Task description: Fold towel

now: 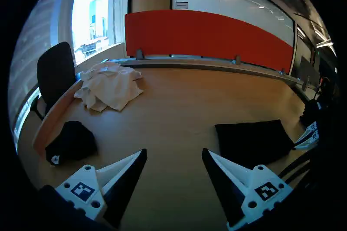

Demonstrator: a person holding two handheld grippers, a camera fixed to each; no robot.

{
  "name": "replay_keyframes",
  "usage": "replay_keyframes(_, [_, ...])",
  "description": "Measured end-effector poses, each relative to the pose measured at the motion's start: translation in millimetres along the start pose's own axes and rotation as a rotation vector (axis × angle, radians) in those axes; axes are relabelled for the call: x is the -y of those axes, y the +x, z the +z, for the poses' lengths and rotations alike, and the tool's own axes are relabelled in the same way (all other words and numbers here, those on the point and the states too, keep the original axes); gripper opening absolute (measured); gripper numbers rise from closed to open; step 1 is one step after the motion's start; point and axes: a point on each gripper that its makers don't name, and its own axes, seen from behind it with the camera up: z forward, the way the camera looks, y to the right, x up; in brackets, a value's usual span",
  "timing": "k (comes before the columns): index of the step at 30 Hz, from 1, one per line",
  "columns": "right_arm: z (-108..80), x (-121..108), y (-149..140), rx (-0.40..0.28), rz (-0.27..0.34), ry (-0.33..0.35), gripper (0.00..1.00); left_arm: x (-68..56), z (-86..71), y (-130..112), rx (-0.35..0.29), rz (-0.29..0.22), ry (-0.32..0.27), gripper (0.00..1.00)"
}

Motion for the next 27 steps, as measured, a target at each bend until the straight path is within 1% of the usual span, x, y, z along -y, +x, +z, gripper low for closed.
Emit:
replay_keyframes(5, [-1.3, 1.0, 6.0, -0.019, 0.002, -0.007, 0.05, 1.4, -0.7, -0.8, 0.002, 0.000, 0.001, 0.94])
replay_keyframes(11, [-9.2, 1.8, 23.5, -0.060, -0.005, -0.011, 0.05, 2.3, -1.5, -1.0, 0.002, -0.002, 0.002, 0.94])
replay_keyframes(27, [-45.1, -1.7, 111.3, -0.211, -0.118, -0.038, 0.05, 6.5, -5.9, 5.6, -0.013, -0.008, 0.012, 0.94])
